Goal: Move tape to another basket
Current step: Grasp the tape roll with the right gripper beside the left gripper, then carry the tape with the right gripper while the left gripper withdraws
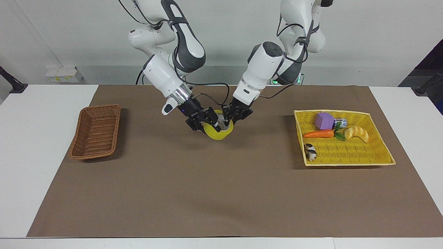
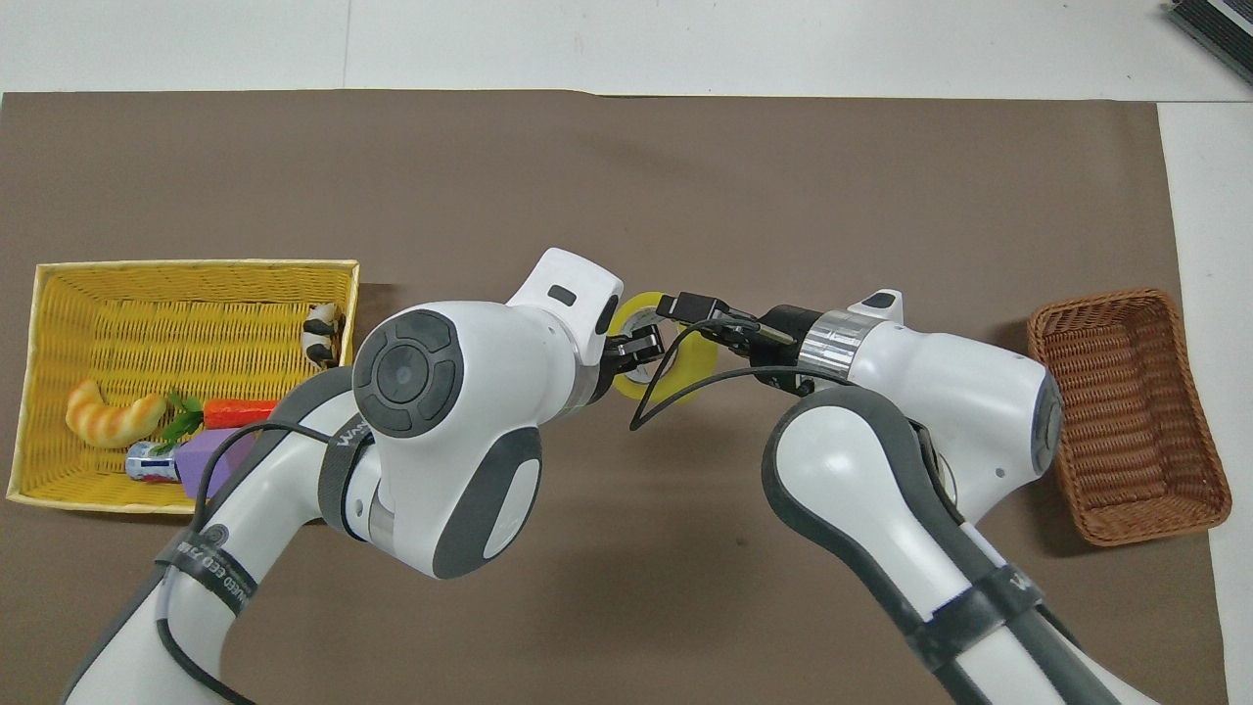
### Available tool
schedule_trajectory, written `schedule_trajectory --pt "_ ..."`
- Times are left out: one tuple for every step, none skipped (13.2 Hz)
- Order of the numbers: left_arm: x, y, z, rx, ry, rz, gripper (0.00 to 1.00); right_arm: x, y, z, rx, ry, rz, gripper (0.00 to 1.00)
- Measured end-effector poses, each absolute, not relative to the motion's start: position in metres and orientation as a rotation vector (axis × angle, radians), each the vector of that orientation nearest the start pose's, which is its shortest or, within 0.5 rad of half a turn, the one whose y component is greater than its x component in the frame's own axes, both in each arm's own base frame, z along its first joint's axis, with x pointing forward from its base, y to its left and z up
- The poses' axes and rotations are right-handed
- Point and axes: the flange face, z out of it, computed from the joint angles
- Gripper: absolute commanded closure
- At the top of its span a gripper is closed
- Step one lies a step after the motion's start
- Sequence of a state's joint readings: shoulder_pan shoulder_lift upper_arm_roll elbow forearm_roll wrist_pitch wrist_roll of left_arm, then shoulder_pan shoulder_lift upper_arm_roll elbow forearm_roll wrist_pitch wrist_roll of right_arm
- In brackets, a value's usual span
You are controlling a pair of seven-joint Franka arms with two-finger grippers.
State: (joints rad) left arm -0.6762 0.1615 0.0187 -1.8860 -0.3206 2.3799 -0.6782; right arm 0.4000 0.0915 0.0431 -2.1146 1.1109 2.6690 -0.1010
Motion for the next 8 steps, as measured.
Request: schedule_trajectory --pt "0.498 -0.385 0.457 -3.518 -0.385 -0.187 0.00 0.541 0.227 0.409 -2.318 0.424 -0.339 1.00" --pt "0.499 -0.384 0.457 -3.517 -0.386 -0.190 0.00 0.541 0.227 0.409 -2.319 0.423 -0.337 1.00" --pt "0.500 -0.383 0.458 -3.517 -0.388 -0.193 0.00 0.540 0.228 0.408 -2.320 0.418 -0.329 1.00" --pt "0.500 -0.383 0.459 -3.518 -0.389 -0.195 0.00 0.540 0.229 0.407 -2.322 0.410 -0.320 1.00" --pt "0.501 -0.382 0.460 -3.518 -0.391 -0.199 0.00 0.540 0.228 0.407 -2.324 0.408 -0.316 1.00" --pt "0.502 -0.380 0.461 -3.518 -0.395 -0.204 0.00 0.540 0.227 0.406 -2.326 0.406 -0.310 1.00" --pt "0.505 -0.377 0.462 -3.516 -0.404 -0.213 0.00 0.541 0.225 0.405 -2.329 0.404 -0.305 1.00" --pt "0.510 -0.370 0.464 -3.511 -0.410 -0.229 0.00 0.543 0.222 0.405 -2.332 0.405 -0.307 1.00"
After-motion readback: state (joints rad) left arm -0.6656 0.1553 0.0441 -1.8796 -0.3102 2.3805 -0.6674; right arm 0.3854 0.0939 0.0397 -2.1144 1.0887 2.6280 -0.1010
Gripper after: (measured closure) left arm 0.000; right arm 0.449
